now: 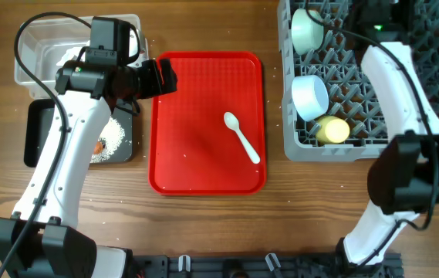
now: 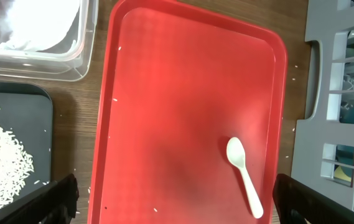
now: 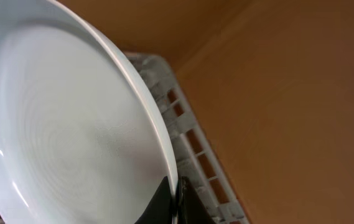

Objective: Sort waste into correct bins and load items into the dishwasher rack
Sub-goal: 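Lift the light-blue plate and stand it upright in the dish rack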

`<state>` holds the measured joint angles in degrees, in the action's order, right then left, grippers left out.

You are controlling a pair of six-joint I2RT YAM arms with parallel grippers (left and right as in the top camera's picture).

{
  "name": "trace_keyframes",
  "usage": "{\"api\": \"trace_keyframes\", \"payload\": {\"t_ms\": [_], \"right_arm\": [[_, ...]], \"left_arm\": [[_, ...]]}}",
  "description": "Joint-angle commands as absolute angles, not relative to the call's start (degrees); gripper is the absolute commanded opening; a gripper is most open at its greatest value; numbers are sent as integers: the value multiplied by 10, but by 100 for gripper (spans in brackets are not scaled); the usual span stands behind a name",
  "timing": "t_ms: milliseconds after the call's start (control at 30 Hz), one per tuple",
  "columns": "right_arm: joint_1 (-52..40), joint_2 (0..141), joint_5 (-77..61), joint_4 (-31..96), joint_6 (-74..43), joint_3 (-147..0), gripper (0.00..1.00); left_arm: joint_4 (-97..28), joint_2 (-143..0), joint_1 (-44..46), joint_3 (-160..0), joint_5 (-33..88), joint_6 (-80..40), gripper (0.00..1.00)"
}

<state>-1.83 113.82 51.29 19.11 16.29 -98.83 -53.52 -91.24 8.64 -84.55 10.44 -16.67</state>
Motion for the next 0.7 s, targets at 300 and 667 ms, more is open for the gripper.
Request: {"api": "trace_keyframes", "payload": {"t_ms": [300,667], "right_arm": [[-28,1177,528,181,181,-987,71],[-32,1168,545,179,175,-987,100]], "left_arm": [[-534,-919,89,-844,111,-172,100],[-534,-919,89,-844,111,-172,100]]}}
